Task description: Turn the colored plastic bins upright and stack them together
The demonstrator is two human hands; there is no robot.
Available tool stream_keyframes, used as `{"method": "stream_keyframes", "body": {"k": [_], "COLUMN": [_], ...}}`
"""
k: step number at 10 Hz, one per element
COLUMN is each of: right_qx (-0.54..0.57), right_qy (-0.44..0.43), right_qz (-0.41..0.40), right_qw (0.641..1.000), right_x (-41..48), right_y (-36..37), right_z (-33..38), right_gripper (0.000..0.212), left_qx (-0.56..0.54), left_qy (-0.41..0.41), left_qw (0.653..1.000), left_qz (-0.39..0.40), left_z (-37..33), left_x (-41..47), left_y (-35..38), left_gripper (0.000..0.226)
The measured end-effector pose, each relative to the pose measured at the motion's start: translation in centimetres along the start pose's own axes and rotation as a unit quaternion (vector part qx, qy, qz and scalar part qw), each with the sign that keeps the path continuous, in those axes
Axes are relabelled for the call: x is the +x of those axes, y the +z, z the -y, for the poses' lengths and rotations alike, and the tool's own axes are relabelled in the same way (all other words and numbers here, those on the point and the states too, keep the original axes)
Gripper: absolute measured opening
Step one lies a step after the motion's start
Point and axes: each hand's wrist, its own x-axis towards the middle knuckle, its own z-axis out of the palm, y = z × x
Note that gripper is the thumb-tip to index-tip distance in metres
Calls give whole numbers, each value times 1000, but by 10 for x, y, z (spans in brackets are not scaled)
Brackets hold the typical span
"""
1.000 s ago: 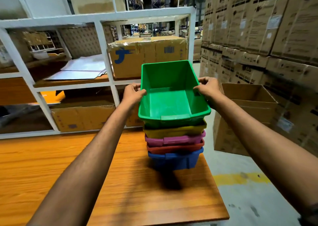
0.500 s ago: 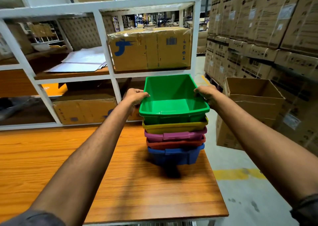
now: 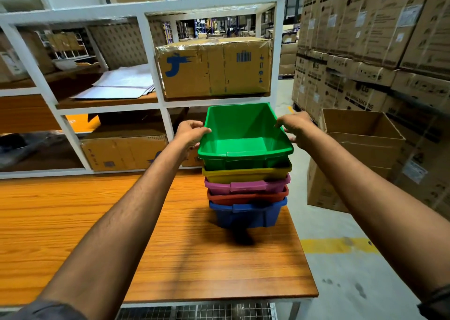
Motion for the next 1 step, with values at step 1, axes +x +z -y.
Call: {"method": "stream_keyframes", "body": {"k": [1], "right_qx": [-54], "right_qy": [-74], "right_qz": [-44], "right_qw": [995], "right_x": [-4], "right_y": [-2], "right_z": [6], "right_gripper": [21], "left_qx": [17], "left_qy": [48], "left_qw": [997], "left_qz": [-56], "left_z": [-3], "left_x": [-7], "left_y": [2], "left_gripper": [45]}}
